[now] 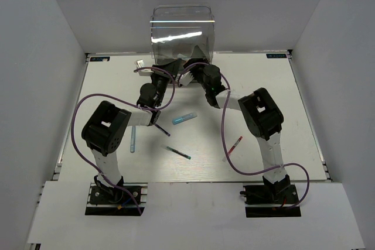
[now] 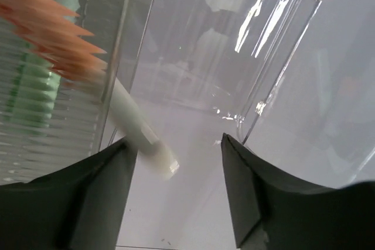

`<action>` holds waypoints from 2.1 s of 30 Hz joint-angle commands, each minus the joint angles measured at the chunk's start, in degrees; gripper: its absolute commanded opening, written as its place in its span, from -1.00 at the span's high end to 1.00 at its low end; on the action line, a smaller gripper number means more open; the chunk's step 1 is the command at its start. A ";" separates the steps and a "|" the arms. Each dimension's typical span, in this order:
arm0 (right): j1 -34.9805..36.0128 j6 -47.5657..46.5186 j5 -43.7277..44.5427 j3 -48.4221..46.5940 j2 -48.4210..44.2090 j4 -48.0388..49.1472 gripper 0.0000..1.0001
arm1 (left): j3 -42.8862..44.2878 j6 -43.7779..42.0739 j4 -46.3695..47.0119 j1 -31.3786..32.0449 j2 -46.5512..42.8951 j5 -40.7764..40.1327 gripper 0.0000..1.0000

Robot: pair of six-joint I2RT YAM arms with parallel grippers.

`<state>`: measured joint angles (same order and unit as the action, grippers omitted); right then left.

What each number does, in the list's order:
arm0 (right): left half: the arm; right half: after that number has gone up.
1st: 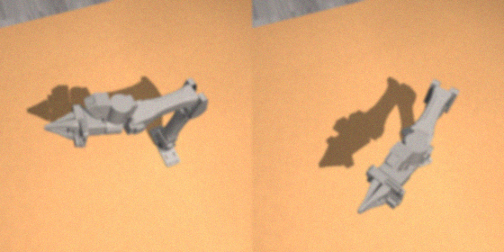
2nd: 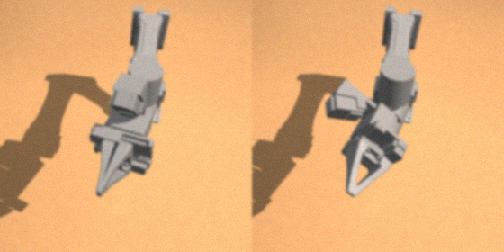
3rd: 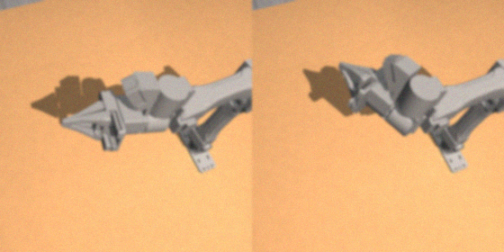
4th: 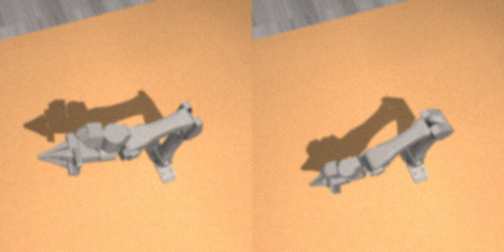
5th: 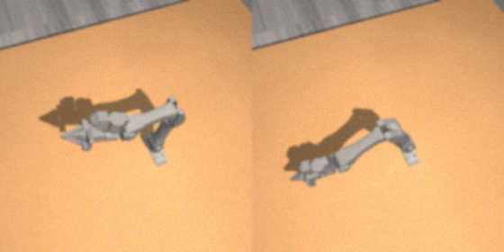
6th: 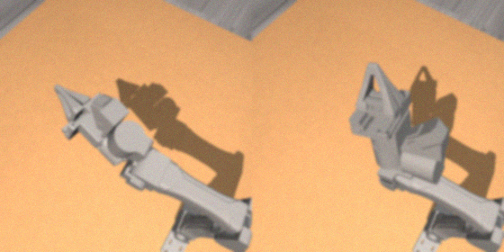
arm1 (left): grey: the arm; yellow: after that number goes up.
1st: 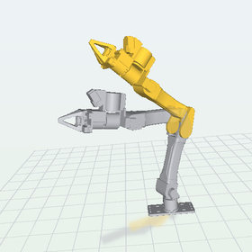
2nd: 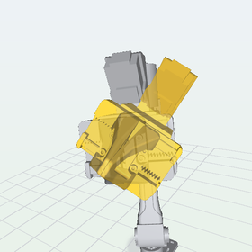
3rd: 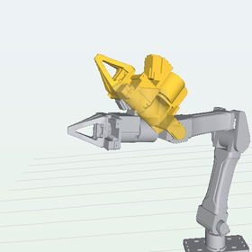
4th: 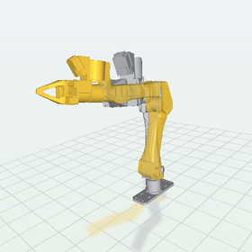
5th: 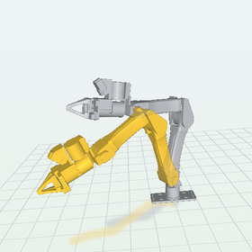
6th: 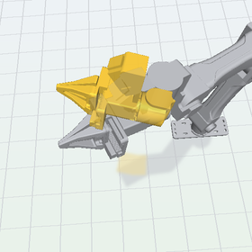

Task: Sort the stationery into containers
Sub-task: Place the pen in the storage box, then pick up the pen from the center of the board.

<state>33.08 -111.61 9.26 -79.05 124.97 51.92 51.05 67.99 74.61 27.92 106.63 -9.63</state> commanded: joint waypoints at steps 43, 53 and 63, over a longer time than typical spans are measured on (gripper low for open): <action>-0.65 25.46 -25.38 33.25 -26.42 3.47 -0.03 | 0.46 0.13 16.80 -0.68 -1.16 -0.66 0.90; -0.91 26.37 -48.72 19.11 -35.68 -64.45 -0.18 | -0.07 0.13 16.80 -0.68 -1.16 -0.66 0.90; -0.31 19.07 -47.84 2.87 -22.93 -87.93 -0.52 | -0.60 0.13 16.28 -0.68 -1.16 -0.66 0.90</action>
<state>32.29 -85.82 -34.28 -70.78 101.21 -19.88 50.89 68.01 74.63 27.86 106.63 -9.65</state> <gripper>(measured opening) 0.767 0.155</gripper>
